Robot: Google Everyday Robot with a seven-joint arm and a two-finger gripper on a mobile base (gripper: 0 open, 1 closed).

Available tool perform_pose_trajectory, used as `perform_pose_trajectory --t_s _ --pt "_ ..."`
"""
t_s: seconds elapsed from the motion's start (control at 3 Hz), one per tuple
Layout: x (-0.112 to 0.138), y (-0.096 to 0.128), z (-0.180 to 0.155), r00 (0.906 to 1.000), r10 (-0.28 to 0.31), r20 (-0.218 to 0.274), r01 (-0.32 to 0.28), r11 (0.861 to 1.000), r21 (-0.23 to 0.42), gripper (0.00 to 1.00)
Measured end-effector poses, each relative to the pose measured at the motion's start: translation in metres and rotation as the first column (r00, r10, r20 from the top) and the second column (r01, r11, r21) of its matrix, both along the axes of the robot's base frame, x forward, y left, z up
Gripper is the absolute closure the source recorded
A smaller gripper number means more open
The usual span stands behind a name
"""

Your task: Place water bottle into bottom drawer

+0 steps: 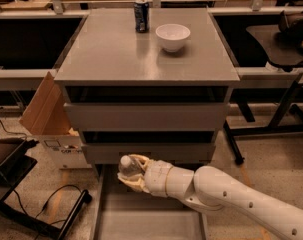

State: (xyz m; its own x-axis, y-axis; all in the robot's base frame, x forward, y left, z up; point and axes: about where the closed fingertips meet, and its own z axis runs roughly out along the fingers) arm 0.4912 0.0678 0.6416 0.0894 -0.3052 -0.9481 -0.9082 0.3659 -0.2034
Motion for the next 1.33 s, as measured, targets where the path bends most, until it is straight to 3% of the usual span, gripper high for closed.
perform_pose_trajectory --t_s 0.67,1.33 --pt "0.004 0.010 -0.033 0.9990 0.022 -0.040 -0.022 1.000 0.005 1.00" --pt "0.037 0.028 -0.156 0.9964 0.074 -0.041 -0.072 0.996 0.049 1.00"
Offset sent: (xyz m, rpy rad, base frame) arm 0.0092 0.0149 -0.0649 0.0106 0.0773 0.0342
